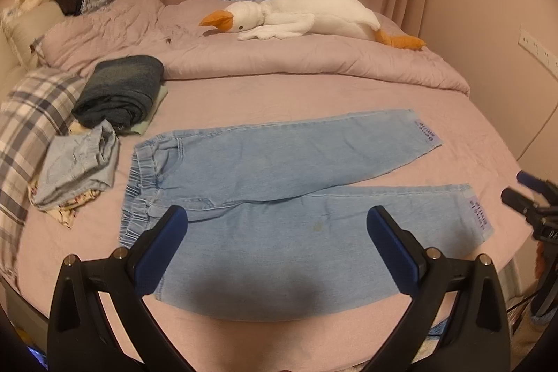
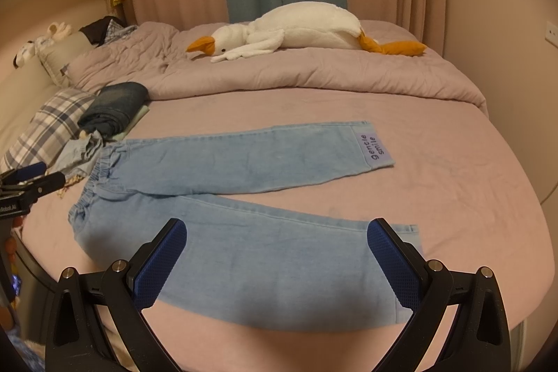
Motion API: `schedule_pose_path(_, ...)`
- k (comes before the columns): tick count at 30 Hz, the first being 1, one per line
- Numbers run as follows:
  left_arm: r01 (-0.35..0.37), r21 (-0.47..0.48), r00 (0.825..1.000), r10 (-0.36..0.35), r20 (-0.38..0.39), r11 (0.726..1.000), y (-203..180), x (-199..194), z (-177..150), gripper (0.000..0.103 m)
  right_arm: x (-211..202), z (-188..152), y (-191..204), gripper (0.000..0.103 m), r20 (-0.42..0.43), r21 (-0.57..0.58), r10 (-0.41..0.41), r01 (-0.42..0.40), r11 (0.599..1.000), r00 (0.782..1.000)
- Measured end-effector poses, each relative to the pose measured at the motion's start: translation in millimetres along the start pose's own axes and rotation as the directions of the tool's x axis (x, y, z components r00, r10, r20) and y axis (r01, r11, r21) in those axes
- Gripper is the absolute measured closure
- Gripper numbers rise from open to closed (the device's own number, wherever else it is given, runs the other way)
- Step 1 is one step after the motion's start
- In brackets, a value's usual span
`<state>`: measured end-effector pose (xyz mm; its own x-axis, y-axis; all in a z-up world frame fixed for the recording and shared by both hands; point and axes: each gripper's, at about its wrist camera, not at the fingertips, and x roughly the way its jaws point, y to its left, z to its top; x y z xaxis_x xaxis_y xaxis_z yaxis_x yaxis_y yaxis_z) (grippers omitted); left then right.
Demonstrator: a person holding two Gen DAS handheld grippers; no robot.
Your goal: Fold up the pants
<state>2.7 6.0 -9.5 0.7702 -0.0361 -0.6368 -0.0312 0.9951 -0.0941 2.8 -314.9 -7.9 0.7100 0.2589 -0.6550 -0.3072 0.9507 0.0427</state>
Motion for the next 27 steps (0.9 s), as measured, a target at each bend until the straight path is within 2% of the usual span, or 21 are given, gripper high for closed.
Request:
schedule_pose_path(2,0.015,-0.029,1.000,-0.015,0.024,0.999,7.8,6.1,-0.3,0.000,1.4,-0.6,0.7,0.000,-0.002,-0.008,-0.009,0.009,1.000,1.000)
schedule_pose_path(4,-0.006,-0.087,1.000,0.006,0.000,0.996,19.1,20.8,-2.3,0.000,4.6,-2.1,1.2,0.000,-0.010,-0.019,-0.024,0.024,1.000,1.000)
schedule_pose_path(5,0.000,-0.127,1.000,-0.003,-0.024,0.992,26.4,30.6,-4.3,0.000,8.7,-6.2,10.5,0.000,0.015,-0.071,-0.093,0.094,0.993,0.996)
schedule_pose_path(6,0.006,-0.154,0.999,-0.013,-0.044,0.988,34.1,39.2,-7.4,0.000,10.7,-6.3,11.3,0.000,0.018,-0.099,-0.118,0.119,0.988,0.993)
schedule_pose_path(7,0.027,-0.201,0.997,-0.040,-0.061,0.979,42.1,46.3,-11.9,0.000,11.0,-6.8,12.2,0.000,0.024,-0.110,-0.129,0.131,0.985,0.991)
schedule_pose_path(8,0.046,-0.255,0.995,-0.067,-0.071,0.966,54.0,52.6,-18.0,0.000,22.3,-14.9,23.9,0.000,0.024,-0.178,-0.168,0.170,0.969,0.985)
schedule_pose_path(9,0.076,-0.321,0.992,-0.105,-0.075,0.944,58.7,54.7,-21.8,0.000,25.5,-17.0,26.9,0.000,0.013,-0.178,-0.143,0.143,0.974,0.990)
schedule_pose_path(10,0.075,-0.364,0.992,-0.108,-0.069,0.928,71.4,55.4,-27.4,0.000,28.9,-20.1,30.8,0.000,0.001,-0.200,-0.145,0.143,0.969,0.989)
schedule_pose_path(11,0.074,-0.413,0.990,-0.118,-0.083,0.908,77.3,54.6,-33.0,0.000,35.1,-25.9,36.3,0.000,-0.022,-0.221,-0.113,0.105,0.970,0.993)
schedule_pose_path(14,0.040,-0.491,0.991,-0.096,-0.088,0.870,107.2,47.1,-47.8,0.000,51.3,-40.4,59.2,0.000,-0.069,-0.263,-0.029,0.010,0.965,0.997)
schedule_pose_path(16,-0.006,-0.519,0.995,-0.048,-0.092,0.855,127.1,42.2,-58.0,0.000,59.9,-49.8,75.4,0.000,-0.130,-0.293,0.013,-0.051,0.955,0.991)
schedule_pose_path(18,-0.080,-0.548,0.993,0.017,-0.120,0.832,149.6,39.9,-73.4,0.001,67.1,-60.3,96.7,0.000,-0.184,-0.318,0.107,-0.163,0.934,0.977)
schedule_pose_path(20,-0.141,-0.592,0.986,0.061,-0.153,0.793,171.1,39.7,-90.5,0.001,76.3,-70.1,122.2,0.000,-0.204,-0.363,0.203,-0.267,0.893,0.958)
schedule_pose_path(21,-0.153,-0.616,0.984,0.065,-0.163,0.773,179.0,39.7,-97.6,0.001,81.5,-70.5,129.9,0.000,-0.170,-0.390,0.215,-0.266,0.881,0.962)
schedule_pose_path(24,-0.128,-0.708,0.986,0.011,-0.168,0.694,199.9,45.7,-118.8,0.002,97.9,-81.5,165.1,0.000,-0.196,-0.450,0.293,-0.352,0.821,0.936)
schedule_pose_path(25,-0.127,-0.725,0.985,-0.002,-0.175,0.677,200.7,46.7,-122.6,0.003,96.4,-86.4,171.9,0.000,-0.227,-0.455,0.321,-0.392,0.800,0.919)
schedule_pose_path(26,-0.117,-0.744,0.985,-0.019,-0.172,0.658,203.2,50.8,-125.6,0.008,99.2,-90.7,184.3,0.000,-0.252,-0.483,0.356,-0.436,0.760,0.900)
schedule_pose_path(27,-0.112,-0.748,0.984,-0.031,-0.174,0.654,204.4,54.1,-125.8,0.014,100.6,-92.5,189.5,0.002,-0.256,-0.497,0.370,-0.450,0.742,0.893)
